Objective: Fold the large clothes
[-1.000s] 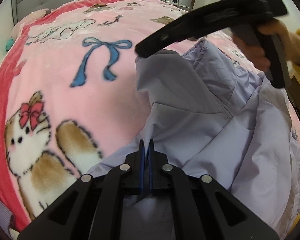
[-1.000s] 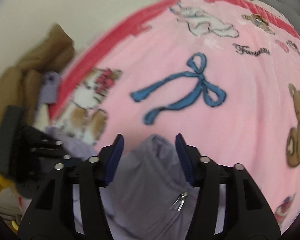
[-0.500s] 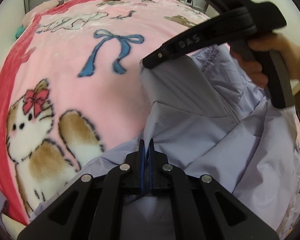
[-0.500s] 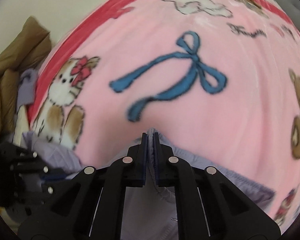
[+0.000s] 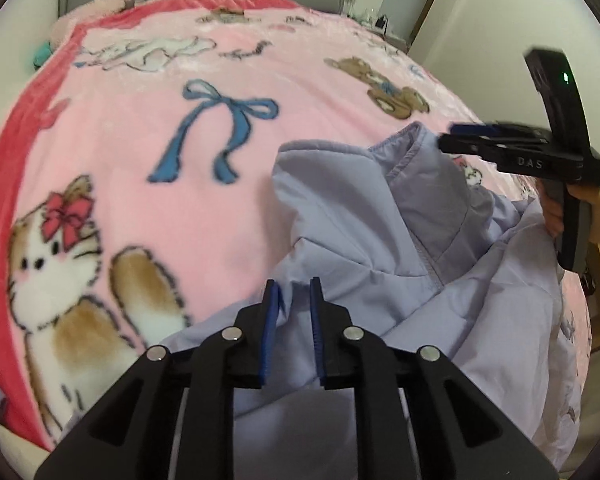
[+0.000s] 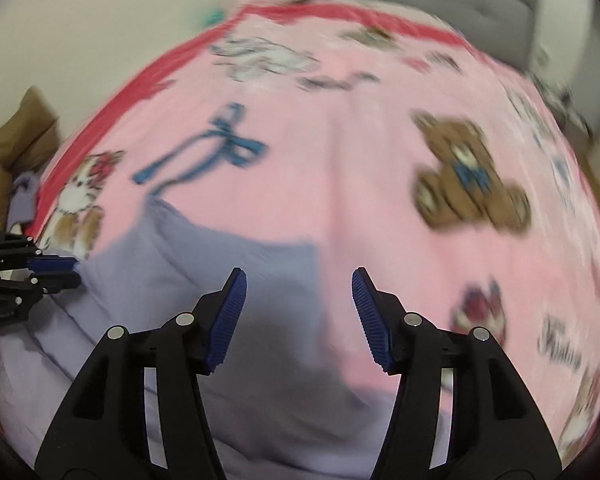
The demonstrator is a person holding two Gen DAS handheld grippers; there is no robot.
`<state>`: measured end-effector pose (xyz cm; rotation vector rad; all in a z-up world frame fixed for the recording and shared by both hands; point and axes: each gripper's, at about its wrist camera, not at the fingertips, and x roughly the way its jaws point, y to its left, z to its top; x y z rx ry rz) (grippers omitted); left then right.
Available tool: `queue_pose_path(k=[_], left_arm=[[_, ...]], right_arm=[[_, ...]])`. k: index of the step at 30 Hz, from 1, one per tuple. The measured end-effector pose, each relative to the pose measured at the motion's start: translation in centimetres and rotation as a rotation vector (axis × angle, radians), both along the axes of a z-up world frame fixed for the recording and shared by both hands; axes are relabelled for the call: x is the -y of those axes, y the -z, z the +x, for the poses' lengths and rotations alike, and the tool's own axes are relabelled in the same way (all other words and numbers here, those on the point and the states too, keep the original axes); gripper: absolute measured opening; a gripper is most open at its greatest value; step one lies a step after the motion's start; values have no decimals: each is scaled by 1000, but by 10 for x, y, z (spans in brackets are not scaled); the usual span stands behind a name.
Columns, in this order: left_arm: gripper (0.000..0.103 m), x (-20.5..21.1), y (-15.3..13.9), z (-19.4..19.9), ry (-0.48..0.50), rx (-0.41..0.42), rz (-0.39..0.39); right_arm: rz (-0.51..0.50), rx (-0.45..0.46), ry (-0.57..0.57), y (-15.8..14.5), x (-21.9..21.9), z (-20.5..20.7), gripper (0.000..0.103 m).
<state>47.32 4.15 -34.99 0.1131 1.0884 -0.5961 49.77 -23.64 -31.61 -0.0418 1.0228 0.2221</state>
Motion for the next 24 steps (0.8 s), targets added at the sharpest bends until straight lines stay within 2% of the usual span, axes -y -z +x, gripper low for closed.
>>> queue_pose_path(k=[2,3,4,5,6,8,9,10,13,18,21,23,24], left_arm=[[16,1,3,8,-19,-30,-8],[16,0,6,13,-34,-55,-13],[16,0,8,16,-42,-70,-9],[11,-1,12,19,-54,-77,19],[6,1,16,20,-59,-77,52],[4,3,17,17,-49,-57,92],[3,4,16,14,-47,-36,107],[3,5,16,10,-48,-17,122],[2,5,23,4,-64,-1,167],[0,0,28,6,-95,-26,203],[1,7,20,1,-61,18,242],[1,9,8,-4,-44,64,224],[2,8,1,-8,-45,85,203]], right_arm=[[71,-73,61,14,25,2,52],[112,-102,64,20,32,1,47],[158,-139,52,27,36,2,37],[184,-181,33,35,36,5,28],[188,-207,13,41,34,5,10],[126,-211,-21,46,22,6,7],[78,-160,-26,41,15,3,5],[72,-127,-17,35,14,0,3],[62,-69,22,32,10,1,1],[46,-121,31,53,3,19,1],[48,-109,40,49,0,19,2],[65,-91,61,40,6,12,7],[87,-60,76,30,12,5,15]])
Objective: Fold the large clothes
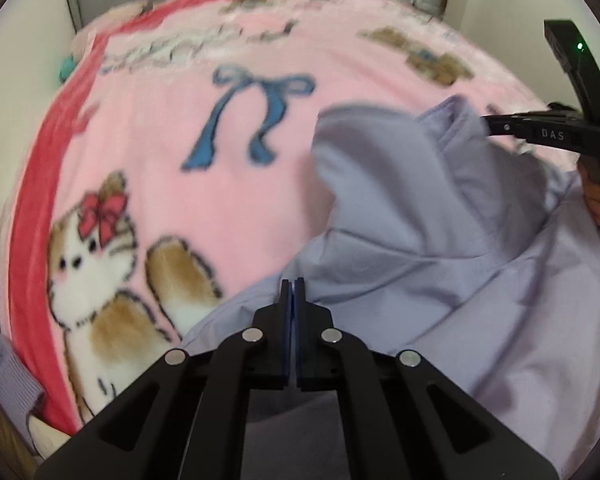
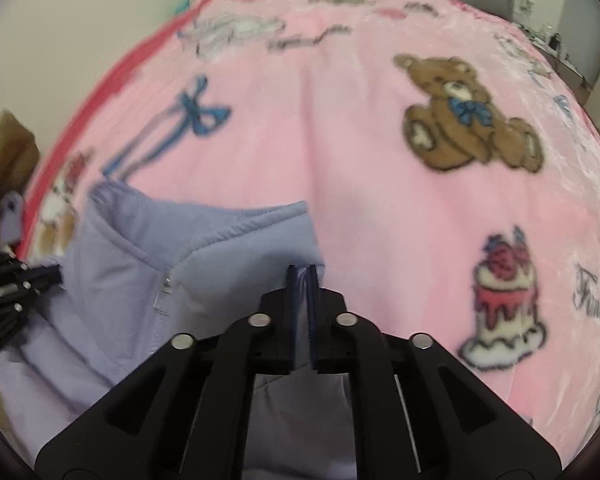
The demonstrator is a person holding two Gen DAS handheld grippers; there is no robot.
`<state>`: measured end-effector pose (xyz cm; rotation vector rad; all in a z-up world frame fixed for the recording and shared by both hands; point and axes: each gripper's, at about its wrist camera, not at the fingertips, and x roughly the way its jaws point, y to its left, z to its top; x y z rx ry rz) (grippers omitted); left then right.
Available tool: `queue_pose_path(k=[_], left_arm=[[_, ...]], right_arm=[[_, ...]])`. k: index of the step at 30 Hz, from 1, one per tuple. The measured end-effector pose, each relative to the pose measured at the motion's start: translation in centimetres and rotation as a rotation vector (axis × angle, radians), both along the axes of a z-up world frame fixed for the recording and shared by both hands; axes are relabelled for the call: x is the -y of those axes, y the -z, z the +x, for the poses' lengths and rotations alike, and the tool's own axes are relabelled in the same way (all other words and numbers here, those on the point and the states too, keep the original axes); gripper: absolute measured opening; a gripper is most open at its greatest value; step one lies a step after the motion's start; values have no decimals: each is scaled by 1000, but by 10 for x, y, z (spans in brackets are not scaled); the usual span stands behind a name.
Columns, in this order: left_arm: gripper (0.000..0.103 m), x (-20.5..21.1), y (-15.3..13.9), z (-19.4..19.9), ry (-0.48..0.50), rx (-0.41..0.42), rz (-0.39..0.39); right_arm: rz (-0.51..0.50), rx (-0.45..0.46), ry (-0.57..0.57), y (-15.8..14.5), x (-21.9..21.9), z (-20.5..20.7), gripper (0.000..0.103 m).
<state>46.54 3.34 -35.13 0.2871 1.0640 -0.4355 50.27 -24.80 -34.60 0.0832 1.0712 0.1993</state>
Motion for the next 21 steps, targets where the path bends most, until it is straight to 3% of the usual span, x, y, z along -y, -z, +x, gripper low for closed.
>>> queue_pose_path(k=[1,3,5,8,11,12,17,21], left_arm=[[4,-2,-5,-2,-6,16,-19],[29,-7,-20,-10,-34,55,-66],[33,-10,-29,-19,-76,57,-81],[36,-16,-42,-49,-164,41,-82],[58,-24,-59,-106,-267,116,-129],[61,-27,-62,-126,-294,132,-136],[67,-49,-59,-225,-370,81,-167],[68,-65,-46,-293,-424,38,-98]], right_arm=[[16,25,13,-9,5,-7,29],[45,100,31,-34,14,-32,47],[61,142,30,-50,20,-58,51],[69,184,75,-67,31,-121,66],[131,177,122,-70,45,-175,69],[137,174,141,-70,49,-199,74],[-1,165,148,-70,58,-302,82],[-241,138,86,-59,55,-393,84]])
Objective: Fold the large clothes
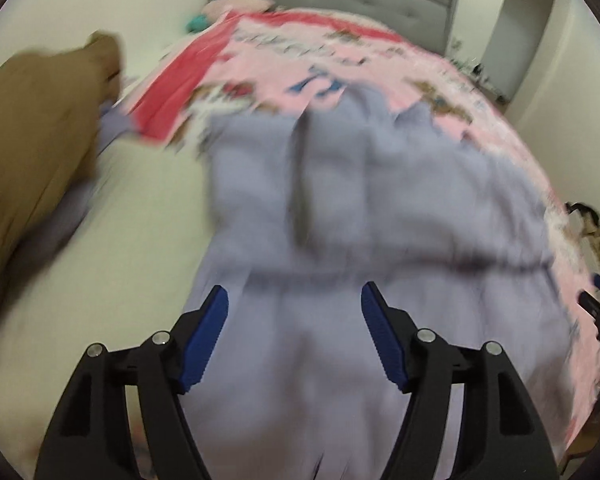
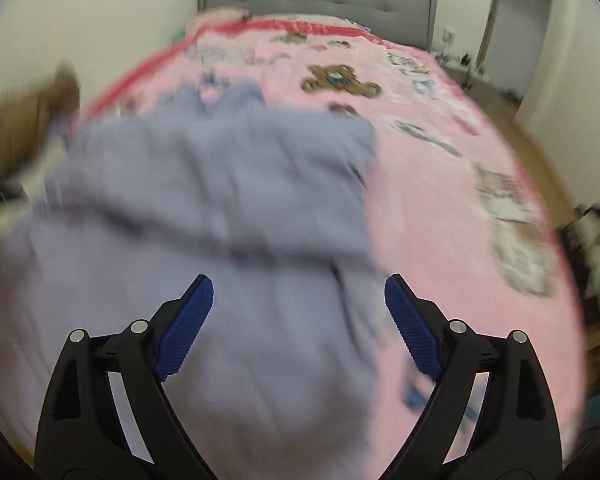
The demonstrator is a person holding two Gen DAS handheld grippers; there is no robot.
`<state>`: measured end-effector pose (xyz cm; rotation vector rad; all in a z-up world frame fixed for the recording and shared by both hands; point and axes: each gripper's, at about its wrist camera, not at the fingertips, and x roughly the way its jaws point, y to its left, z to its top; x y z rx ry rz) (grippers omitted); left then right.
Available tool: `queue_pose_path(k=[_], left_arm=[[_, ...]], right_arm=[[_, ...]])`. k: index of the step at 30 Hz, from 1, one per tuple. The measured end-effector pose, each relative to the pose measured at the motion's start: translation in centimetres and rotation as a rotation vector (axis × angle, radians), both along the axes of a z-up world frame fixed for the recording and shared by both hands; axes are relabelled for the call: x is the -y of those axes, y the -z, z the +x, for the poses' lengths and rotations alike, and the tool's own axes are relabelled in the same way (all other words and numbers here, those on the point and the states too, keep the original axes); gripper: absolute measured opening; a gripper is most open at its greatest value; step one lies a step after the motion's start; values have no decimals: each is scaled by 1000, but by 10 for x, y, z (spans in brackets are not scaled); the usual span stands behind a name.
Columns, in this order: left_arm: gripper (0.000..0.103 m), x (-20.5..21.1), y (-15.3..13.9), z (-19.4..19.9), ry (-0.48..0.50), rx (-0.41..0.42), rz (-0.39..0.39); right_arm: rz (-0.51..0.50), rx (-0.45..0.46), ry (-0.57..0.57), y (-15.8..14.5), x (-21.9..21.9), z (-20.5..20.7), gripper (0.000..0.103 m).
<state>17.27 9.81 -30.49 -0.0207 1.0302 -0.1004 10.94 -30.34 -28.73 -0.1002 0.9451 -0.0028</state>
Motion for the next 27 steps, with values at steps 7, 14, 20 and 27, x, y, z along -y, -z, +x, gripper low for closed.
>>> queue_pose_path(k=[7,14,20,27], left_arm=[[68,-20,20,-109,2,-114,106],[72,-42,32,-187,-8,-194,153],[73,-69,62,-203,-59,-270,61],[74,-77,83,-203,27,-373,-78]], right_arm=[[-85,-191,33,25,9,-117,84],[19,-334,142,45,14,-184,79],[80,-350,209,59,16,-200,82],[223,-416,272,71,29,-203,85]])
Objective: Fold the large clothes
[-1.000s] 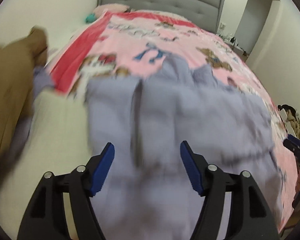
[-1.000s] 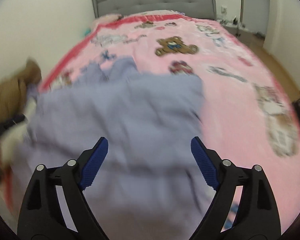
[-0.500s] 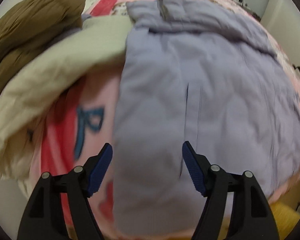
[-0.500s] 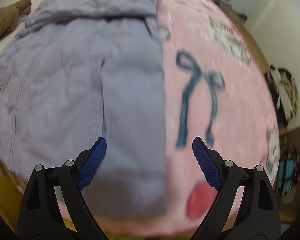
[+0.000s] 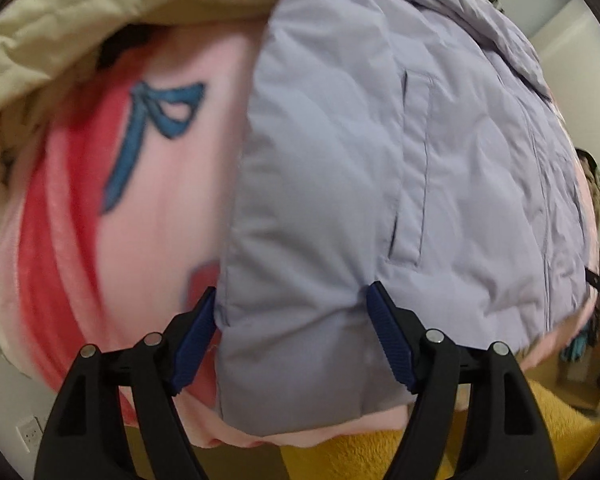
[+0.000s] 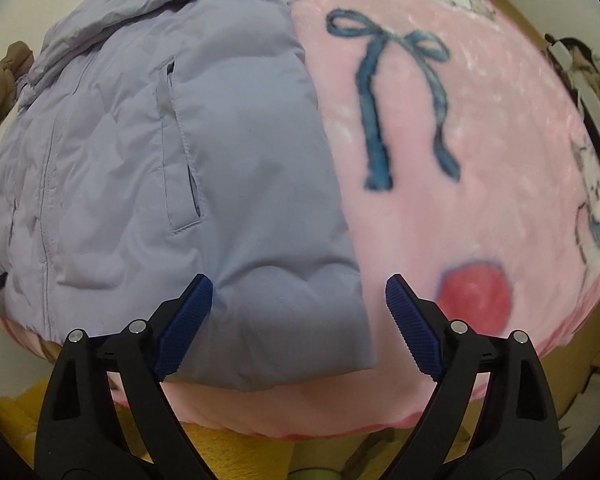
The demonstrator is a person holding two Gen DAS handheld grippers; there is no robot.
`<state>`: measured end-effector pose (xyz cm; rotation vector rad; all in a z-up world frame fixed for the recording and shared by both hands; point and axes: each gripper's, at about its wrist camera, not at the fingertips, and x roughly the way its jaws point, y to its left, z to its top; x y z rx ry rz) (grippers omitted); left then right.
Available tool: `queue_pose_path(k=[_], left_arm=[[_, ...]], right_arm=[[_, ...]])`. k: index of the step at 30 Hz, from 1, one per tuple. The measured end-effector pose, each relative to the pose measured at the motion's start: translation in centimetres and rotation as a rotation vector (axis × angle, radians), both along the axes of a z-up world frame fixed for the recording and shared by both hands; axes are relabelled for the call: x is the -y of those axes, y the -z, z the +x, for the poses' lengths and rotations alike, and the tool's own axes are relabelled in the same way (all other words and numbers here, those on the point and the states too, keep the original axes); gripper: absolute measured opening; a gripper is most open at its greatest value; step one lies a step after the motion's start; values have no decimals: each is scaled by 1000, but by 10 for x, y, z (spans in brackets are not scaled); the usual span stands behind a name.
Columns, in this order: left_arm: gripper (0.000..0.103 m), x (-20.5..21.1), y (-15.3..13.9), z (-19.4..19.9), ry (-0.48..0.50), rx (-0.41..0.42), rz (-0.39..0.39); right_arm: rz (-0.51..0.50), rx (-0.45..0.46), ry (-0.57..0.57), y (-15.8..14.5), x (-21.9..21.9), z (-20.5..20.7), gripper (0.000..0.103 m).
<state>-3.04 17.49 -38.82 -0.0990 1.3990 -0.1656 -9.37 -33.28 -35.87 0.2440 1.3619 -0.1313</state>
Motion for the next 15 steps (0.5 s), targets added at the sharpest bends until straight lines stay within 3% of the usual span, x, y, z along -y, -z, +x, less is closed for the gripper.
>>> queue_pose_path(k=[2,5,9,10,12,15], left_arm=[[75,-8,4,0,-15,-22,-40],[74,-11,5,2,5,-27,-41],[41,8,-3,2,115,-5,33],[38,11,-4,2,127,-8,45],[26,19,-6,4,149,-24,71],[18,29,-13,8,174,-33,113]], right_arm=[[-1,-7,-18,1,-3,2,84],[26,-20,-29,2,-7,5,71],[-26,-12,-117,-6,-24,5,41],[-33,-14,-128,-8,-27,5,33],[-34,-18,-139,-11,-31,7,26],[-15,-30,-132,-17,-32,10,20]])
